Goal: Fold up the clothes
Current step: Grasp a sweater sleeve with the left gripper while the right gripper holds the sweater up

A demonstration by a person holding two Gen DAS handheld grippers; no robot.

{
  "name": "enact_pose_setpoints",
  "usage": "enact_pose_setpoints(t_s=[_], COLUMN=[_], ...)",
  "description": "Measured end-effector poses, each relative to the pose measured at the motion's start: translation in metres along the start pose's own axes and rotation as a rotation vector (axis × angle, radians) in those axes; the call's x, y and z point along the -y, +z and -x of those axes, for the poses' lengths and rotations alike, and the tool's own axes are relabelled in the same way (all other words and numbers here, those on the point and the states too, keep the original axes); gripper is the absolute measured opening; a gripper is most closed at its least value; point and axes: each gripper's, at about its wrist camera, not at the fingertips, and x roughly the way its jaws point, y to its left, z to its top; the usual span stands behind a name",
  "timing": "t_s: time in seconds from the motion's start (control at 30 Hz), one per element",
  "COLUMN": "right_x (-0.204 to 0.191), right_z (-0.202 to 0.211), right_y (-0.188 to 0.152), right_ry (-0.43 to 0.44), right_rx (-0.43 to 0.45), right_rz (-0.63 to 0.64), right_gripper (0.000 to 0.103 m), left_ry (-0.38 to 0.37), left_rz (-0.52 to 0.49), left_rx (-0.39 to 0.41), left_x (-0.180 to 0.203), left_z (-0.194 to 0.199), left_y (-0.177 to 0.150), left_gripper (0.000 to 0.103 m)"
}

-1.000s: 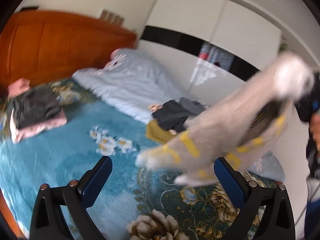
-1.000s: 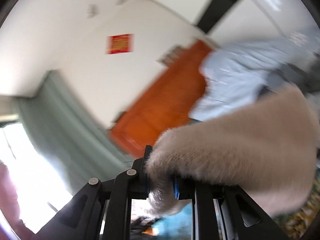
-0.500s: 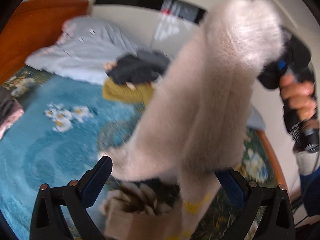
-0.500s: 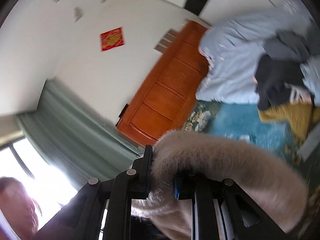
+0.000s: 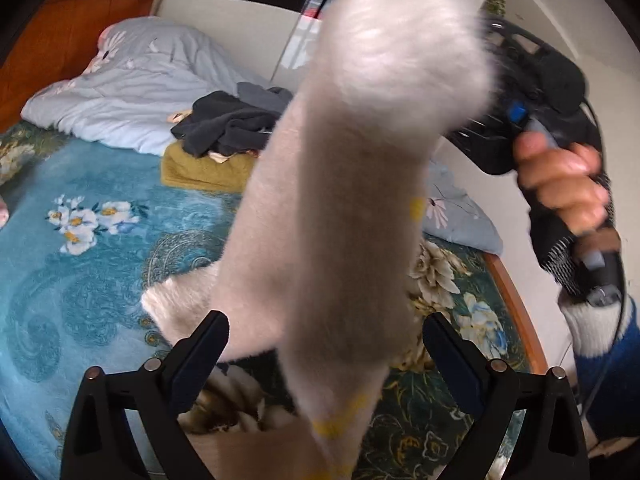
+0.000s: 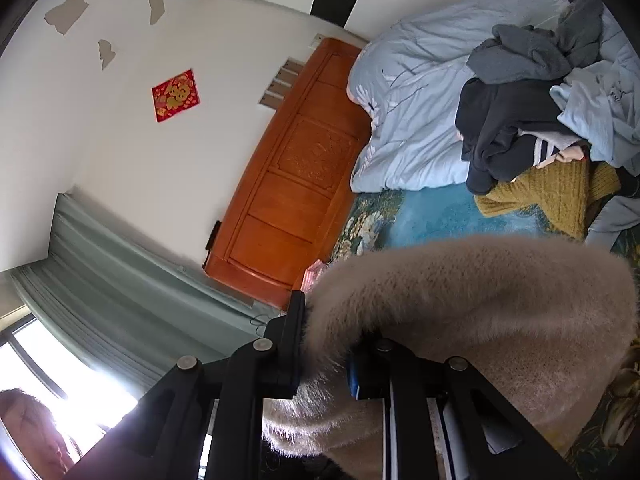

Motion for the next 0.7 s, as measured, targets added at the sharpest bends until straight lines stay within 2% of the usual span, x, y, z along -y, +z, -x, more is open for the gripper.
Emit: enact_pose_setpoints(t_s=[0.03, 0.1, 0.17, 0.27, 0.37, 0.43, 0.47, 0.5, 0.57, 0.7], right_x=[0.0, -0.001, -0.002, -0.004, -0.008, -0.015, -0.02, -0.026, -0.035, -0.032], right_z=[-0.002, -0.006, -0.008, -0.01, -0.013, -0.015, -0.015, -0.016, -0.017, -0.006], right_y=[-0.001, -0.004, -0.006, -0.006, -0.007, -0.009, -0.011, -0.015, -0.023, -0.036], right_ry=[0.006, 0.006, -0.004, -0.044, -0.114, -0.17, -0.206, -0.263, -0.377, -0.454], right_rx=[-0.009, -0.018, -0.021, -0.027, -0.039, -0.051, -0.058, -0.07, -0.096, -0.125], right_rz=[-0.003, -0.001, 0.004, 0.017, 0.056, 0.104, 0.136, 0.178, 0.257, 0.27], right_gripper=[0.019, 0.019, 0.019, 0.02, 0.023, 0.045, 0.067, 0.079, 0.079, 0.079], left_ry=[0.001, 0.009, 0.017, 0.038, 0.046, 0.046, 0.045, 0.044, 0.044, 0.05], left_rz=[0.018, 0.034, 0.05, 0.061, 0.094, 0.12, 0.132, 0.145, 0.162, 0.202], left_rx=[0.003, 0.004, 0.005, 0.012, 0.014, 0.014, 0.019, 0.023, 0.036, 0.041], left_x=[-0.004, -0.007, -0.011, -0.015, -0.024, -0.033, -0.036, -0.04, -0.045, -0.055], left_z=[-0.001, -0.003, -0.006, -0.005, -0.004, -0.002, -0.001, -0.001, 0.003, 0.006], left_y=[0.001, 0.001, 0.001, -0.003, -0.008, -0.011, -0.011, -0.012, -0.012, -0.013], left_gripper=[0.096, 0.081, 0.052, 0.036, 0.028, 0.026, 0.025, 0.025, 0.025, 0.024])
